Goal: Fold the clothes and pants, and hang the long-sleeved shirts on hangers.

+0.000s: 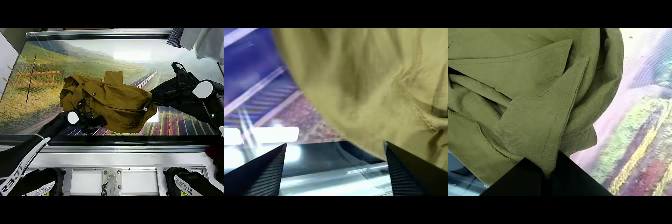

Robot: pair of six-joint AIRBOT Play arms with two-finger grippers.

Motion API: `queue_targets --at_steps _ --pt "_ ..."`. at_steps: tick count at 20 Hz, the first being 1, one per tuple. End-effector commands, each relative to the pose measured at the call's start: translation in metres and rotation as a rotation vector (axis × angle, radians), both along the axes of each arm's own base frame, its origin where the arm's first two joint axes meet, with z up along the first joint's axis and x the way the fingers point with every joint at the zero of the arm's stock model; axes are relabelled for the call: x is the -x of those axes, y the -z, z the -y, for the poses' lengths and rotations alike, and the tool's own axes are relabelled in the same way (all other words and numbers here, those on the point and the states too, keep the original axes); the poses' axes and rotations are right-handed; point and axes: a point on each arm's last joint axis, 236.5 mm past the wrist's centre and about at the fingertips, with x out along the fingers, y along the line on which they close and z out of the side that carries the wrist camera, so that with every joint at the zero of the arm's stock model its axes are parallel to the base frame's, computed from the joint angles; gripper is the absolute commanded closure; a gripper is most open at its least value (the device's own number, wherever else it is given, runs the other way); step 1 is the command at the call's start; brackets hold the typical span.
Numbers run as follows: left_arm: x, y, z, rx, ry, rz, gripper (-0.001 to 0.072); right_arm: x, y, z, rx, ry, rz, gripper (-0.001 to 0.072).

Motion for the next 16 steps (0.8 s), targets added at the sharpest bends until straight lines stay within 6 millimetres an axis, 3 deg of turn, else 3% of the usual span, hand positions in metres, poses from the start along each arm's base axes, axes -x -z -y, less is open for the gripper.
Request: queue_targets --at_steps 1,3,4,7,8,10,12,14,16 --pt "-0.003 0.015 0.035 0.013 0.017 -0.015 0.0058 0.000 0.000 0.000 0.000 -0.001 -0.002 0.0698" --pt "-0.010 0.018 0.050 0.014 0.041 -0.014 0.0058 0.000 0.000 0.000 0.000 -0.001 -0.002 0.0698" --pt "-0.014 0.018 0.057 0.017 0.049 -0.013 0.0112 0.000 0.000 0.000 0.000 -0.001 -0.002 0.0699" --pt "-0.026 0.014 0.068 0.025 0.063 0.001 0.0625 0.000 0.000 0.000 0.002 -0.003 0.001 0.0699" --pt "-0.033 0.010 0.067 0.023 0.078 0.027 0.0696 0.000 0.000 0.000 0.012 -0.024 0.012 0.0699" --pt "-0.055 -0.006 0.046 -0.004 0.092 0.078 0.0697 0.007 0.000 0.006 0.045 -0.038 0.020 0.0700" --pt "-0.085 -0.041 -0.002 -0.074 0.087 0.162 0.0697 0.026 0.008 0.010 0.062 -0.041 0.007 0.0699" --pt "-0.106 -0.083 -0.044 -0.110 0.073 0.247 0.0697 0.056 0.030 0.007 0.061 -0.057 -0.038 0.0700" --pt "-0.111 -0.113 -0.066 -0.111 0.069 0.314 0.0697 0.088 0.055 -0.005 0.052 -0.099 -0.090 0.0678"
